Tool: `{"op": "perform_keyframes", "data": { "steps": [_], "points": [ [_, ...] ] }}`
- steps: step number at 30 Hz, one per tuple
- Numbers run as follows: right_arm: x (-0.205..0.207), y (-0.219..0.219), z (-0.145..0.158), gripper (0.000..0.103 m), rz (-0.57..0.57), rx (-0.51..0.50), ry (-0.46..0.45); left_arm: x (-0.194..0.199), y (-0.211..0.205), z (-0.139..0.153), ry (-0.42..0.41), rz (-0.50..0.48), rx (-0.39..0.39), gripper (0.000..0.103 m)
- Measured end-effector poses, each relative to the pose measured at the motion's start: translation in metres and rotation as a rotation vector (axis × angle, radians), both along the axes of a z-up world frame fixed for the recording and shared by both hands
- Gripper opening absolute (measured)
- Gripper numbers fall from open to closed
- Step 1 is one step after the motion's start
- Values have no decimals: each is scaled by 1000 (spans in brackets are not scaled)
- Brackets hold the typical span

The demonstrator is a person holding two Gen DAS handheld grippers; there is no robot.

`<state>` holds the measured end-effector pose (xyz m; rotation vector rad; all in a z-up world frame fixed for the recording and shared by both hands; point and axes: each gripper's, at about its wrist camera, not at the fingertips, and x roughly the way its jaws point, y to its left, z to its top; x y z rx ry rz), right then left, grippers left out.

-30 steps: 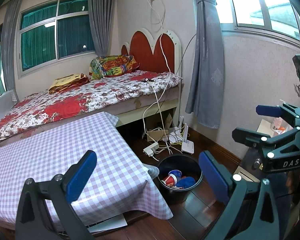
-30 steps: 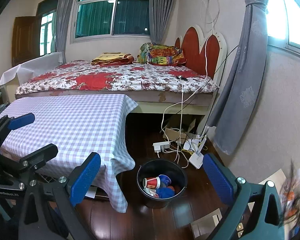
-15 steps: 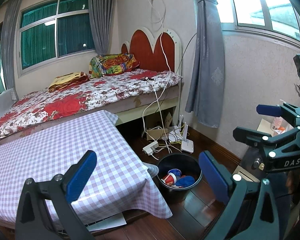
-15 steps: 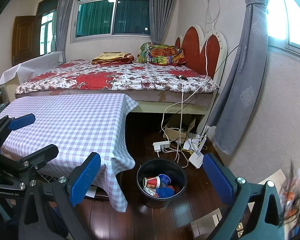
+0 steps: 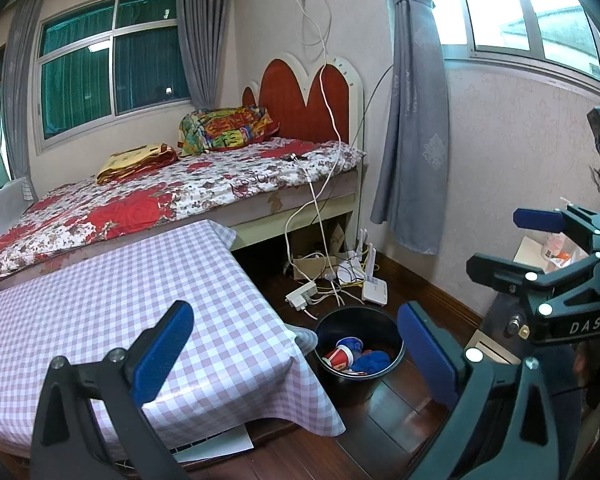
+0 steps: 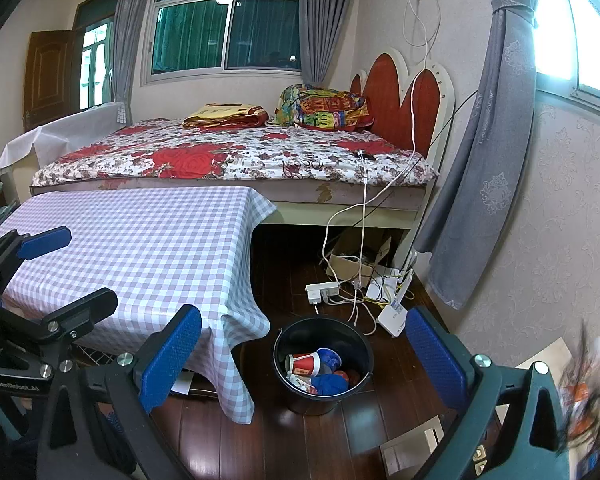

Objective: Collect trash

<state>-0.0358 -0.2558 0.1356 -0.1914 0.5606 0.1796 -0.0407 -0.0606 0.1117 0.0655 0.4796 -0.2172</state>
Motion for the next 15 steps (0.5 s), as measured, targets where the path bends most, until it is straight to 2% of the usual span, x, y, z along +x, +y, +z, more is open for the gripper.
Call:
{"op": "perform_keyframes", "data": {
  "steps": [15],
  "points": [
    [-1,1,-3,103,2,-1,5,4,1,-1,22,-25,-7,103]
  ]
}}
